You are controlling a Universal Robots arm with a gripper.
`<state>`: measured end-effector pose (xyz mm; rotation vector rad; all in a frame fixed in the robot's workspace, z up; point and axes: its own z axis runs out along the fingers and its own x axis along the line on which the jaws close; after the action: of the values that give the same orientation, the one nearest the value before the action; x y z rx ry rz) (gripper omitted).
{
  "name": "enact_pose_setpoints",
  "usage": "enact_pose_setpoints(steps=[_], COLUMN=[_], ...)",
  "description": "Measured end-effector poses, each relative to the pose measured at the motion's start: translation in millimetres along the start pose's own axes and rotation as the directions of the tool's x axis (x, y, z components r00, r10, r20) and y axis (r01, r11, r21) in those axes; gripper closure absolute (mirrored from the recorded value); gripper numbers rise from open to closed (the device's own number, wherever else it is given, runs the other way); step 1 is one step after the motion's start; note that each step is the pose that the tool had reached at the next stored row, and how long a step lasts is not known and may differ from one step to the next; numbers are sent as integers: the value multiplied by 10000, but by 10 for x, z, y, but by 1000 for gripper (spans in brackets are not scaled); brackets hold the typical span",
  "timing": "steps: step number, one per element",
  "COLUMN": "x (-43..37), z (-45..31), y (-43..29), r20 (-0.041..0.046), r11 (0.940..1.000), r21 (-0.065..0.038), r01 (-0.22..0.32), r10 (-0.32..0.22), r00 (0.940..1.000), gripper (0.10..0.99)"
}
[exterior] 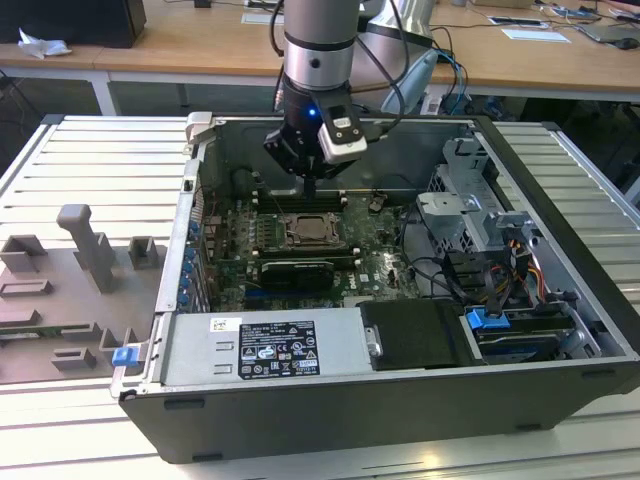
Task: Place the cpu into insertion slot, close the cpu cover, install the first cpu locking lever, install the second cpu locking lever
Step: 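Install the first cpu locking lever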
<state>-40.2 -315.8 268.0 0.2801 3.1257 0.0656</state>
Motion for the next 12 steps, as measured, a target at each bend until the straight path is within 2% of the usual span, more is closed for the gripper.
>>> enact_pose_setpoints(steps=[6, 9, 12], x=[0, 0, 0], z=[0, 0, 0], y=[0, 0, 0], r20=[-37, -62, -77], r11=[9960, 9890, 9831], r21=[-1, -3, -5], r01=[888, 1479, 1829], r10=[-888, -1479, -1829], r00=[9960, 9890, 9831], gripper=[980, 980, 980])
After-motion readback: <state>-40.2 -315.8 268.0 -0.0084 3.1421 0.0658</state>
